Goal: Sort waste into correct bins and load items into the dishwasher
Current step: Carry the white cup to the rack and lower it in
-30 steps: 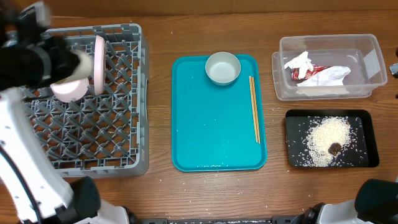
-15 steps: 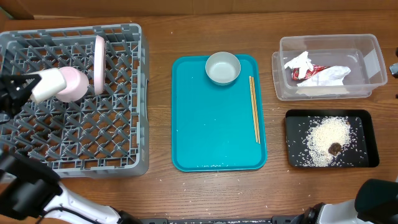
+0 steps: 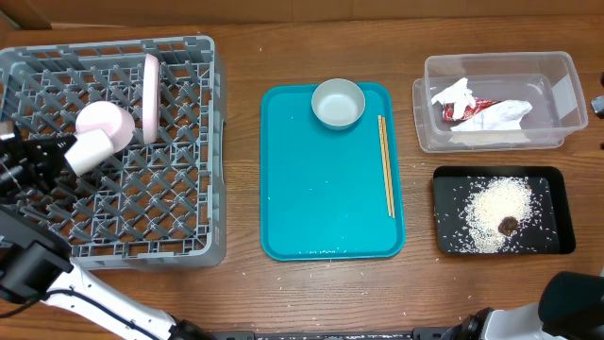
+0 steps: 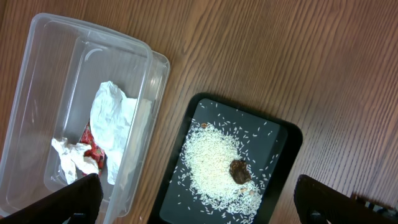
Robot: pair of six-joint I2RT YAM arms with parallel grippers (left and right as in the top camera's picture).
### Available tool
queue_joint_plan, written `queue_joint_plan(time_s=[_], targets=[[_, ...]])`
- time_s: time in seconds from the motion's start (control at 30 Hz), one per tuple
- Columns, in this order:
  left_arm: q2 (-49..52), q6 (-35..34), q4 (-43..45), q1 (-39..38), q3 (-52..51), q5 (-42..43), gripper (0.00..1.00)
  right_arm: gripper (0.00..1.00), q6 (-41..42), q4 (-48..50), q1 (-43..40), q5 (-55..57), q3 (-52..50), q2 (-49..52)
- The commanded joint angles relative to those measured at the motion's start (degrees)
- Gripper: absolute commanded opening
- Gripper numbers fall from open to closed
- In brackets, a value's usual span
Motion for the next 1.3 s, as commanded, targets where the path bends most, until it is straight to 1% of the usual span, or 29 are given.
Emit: queue_joint_plan(time_s=[0.0,0.2,0.3,0.33,0.4,0.6,0.77,0.83,0.87,0.9,0.93,0.97,1.0,1.03,1.27], targets=[[4.74,2.10,-0.22,0.68,-0.15,0.70,0.04,1.00,-0.17,0.15,-0.09,0.61,1.14,-0.07],[7.37,2.49,-0.22,0.70,-0.20,0.68,0.04,1.00,-0.17,0.15,-0.09,0.61,1.14,-0.07],[7.34,-0.04,-0.24,0.70,-0.20,0.04,0.04,1.00,-0.17,0.15,-0.09,0.61,1.14,-0.07],[7.34,-1.73,-0.22,0.70,-0.20,-1.22,0.04,1.00,-0.17,0.15,-0.09,0.61,1.14,-0.07],[7.34,-2.99,-0.22,0.87,-0.20,-2.99,0.04,1.00,-0.17,0.15,-0.09,0.61,1.14,-0.07],[7.28,-9.09,-0.24,2.56,-0.20,-12.63,0.04,1.00,-0.17,0.15,-0.09,0.61,1.14,-0.07],[6.47,-9.51,-0.24,4.44,-0.17,-15.69,0.04,1.00,-0.17,0.15,-0.09,0.61,1.14,-0.07],[5.81,-9.51,-0.24,5.11,-0.17,-16.70,0.09,1.00,-0.17,0.15,-0.09,0.61,1.14,-0.07],[5.68,-9.51,-0.24,5.25,-0.13,-17.14,0.15,1.00,-0.17,0.15,-0.09,0.61,1.14,-0.07],[5.49,-9.70,-0.24,5.44,-0.09,-17.86,0.27,1.00,-0.17,0.15,-0.09,0.61,1.14,-0.07],[5.40,-10.03,-0.24,5.46,-0.09,-18.29,0.42,1.00,-0.17,0.15,-0.09,0.61,1.14,-0.07],[5.31,-10.64,-0.24,5.49,-0.09,-18.86,0.51,1.00,-0.17,0.15,-0.09,0.59,1.14,-0.07],[5.29,-11.47,-0.24,5.49,-0.09,-19.56,0.54,1.00,-0.17,0.15,-0.09,0.61,1.14,-0.07],[5.14,-12.04,-0.24,5.49,-0.09,-20.04,0.55,1.00,-0.17,0.15,-0.09,0.61,1.14,-0.07],[1.29,-12.55,-0.22,5.44,0.55,-20.94,0.55,1.00,-0.17,0.15,-0.09,0.61,1.14,-0.07]])
